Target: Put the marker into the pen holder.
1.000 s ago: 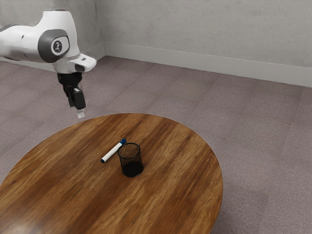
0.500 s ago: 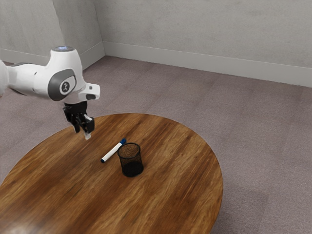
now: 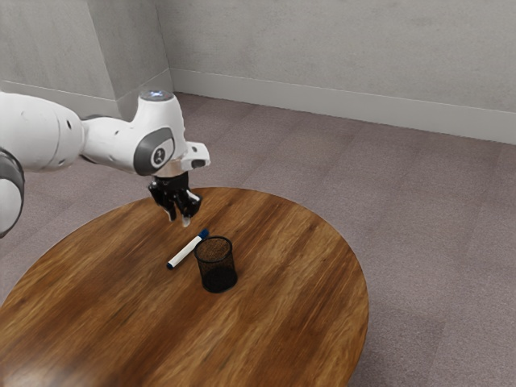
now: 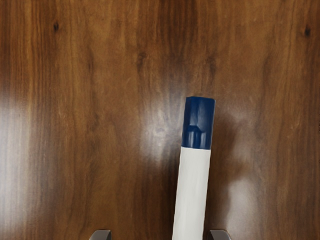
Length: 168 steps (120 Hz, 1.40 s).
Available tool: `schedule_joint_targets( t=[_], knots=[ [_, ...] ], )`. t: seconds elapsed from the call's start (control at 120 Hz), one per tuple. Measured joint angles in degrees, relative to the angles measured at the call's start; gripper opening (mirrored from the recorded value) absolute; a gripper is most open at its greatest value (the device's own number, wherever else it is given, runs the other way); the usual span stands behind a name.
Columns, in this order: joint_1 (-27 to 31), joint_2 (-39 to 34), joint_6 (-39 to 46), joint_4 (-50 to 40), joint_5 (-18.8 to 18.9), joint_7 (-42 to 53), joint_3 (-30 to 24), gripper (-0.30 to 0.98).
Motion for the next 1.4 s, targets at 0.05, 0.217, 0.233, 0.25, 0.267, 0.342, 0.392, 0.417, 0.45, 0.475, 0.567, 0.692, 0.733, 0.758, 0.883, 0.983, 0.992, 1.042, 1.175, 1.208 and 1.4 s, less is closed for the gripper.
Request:
schedule_joint_targets(
  t=[0.05, 0.217, 0.233, 0.25, 0.267, 0.342, 0.392, 0.417, 0.45, 0.475, 0.567, 0.692, 0.733, 0.758, 0.883, 0.983, 0.992, 1.042, 1.175, 1.208, 1.4],
  knots=[
    [-0.1, 1.0, 0.1, 1.0, -0.2, -0.8, 0.0, 0.19],
    [-0.7, 5.2, 0.3, 3.7, -0.9, -3.0, -0.1, 0.19],
    [-0.8, 5.6, 0.3, 3.9, -1.1, -3.2, -0.1, 0.19],
    [-0.9, 6.0, 0.3, 4.2, -1.3, -3.4, -0.2, 0.19],
    [-0.9, 6.4, 0.4, 4.5, -1.4, -3.5, -0.2, 0.19],
    [-1.0, 7.9, 0.4, 5.6, -1.9, -4.1, -0.2, 0.19],
    [-1.0, 8.4, 0.4, 5.9, -2.1, -4.5, -0.2, 0.19],
    [-1.0, 8.8, 0.4, 6.0, -2.2, -4.6, -0.2, 0.19],
    [-1.0, 9.1, 0.5, 6.2, -2.2, -4.9, -0.2, 0.19],
    [-1.0, 9.3, 0.5, 6.3, -2.3, -5.0, -0.2, 0.19],
    [-1.0, 10.6, 0.5, 7.3, -2.3, -5.5, -0.2, 0.19],
    [-1.0, 11.4, 0.5, 7.7, -2.4, -6.1, -0.3, 0.19],
    [-1.0, 11.5, 0.5, 7.7, -2.4, -6.2, -0.3, 0.19],
    [-1.0, 11.6, 0.5, 7.7, -2.4, -6.3, -0.4, 0.19],
    [-1.0, 11.9, 0.5, 7.7, -2.3, -6.7, -0.4, 0.16],
    [-0.9, 11.9, 0.5, 7.7, -2.3, -6.8, -0.4, 0.06],
    [-0.9, 11.9, 0.5, 7.7, -2.3, -6.8, -0.4, 0.05],
    [-0.8, 11.5, 0.5, 7.7, -2.2, -6.8, -0.4, 0.01],
    [-0.4, 2.7, -0.9, 6.9, -1.8, -6.9, -0.6, -0.05],
    [-0.3, -0.9, -1.4, 5.9, -1.6, -6.8, -1.3, -0.06],
    [-1.8, -15.9, -2.6, -1.9, -0.6, -6.7, -5.9, -0.09]
  ],
)
